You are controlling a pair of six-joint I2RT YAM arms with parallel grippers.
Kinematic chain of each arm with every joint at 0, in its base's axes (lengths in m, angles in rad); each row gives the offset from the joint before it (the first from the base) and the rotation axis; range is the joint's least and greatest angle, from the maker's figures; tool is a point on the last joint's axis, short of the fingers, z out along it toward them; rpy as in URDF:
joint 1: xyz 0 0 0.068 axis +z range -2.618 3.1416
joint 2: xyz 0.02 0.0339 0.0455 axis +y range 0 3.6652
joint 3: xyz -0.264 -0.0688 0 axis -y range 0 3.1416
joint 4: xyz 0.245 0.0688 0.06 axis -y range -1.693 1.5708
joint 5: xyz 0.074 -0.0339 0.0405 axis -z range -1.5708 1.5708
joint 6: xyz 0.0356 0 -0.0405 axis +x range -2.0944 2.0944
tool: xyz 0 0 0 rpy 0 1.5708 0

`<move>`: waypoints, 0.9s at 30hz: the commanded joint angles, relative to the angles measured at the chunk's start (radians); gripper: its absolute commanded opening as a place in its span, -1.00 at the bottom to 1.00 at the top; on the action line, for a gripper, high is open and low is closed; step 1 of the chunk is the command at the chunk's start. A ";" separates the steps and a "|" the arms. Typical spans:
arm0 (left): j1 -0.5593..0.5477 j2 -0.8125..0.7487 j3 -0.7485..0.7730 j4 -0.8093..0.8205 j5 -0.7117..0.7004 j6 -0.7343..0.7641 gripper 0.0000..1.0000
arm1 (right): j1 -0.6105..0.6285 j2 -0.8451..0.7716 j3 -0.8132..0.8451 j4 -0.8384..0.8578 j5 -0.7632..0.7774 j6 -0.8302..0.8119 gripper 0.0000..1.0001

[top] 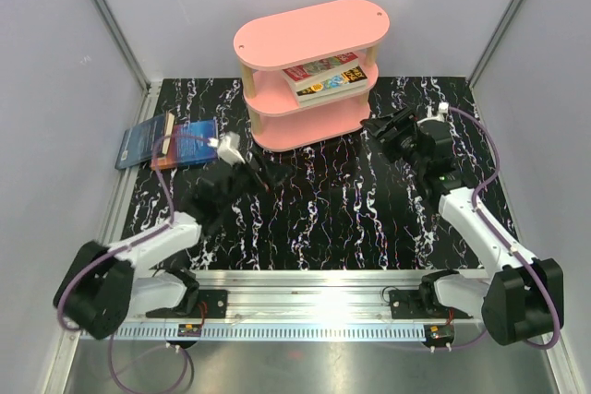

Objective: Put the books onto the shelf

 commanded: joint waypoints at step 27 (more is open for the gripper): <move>0.878 0.007 0.044 -0.041 -0.250 -0.330 0.97 | 0.006 0.103 -0.226 0.228 -0.254 -0.009 0.49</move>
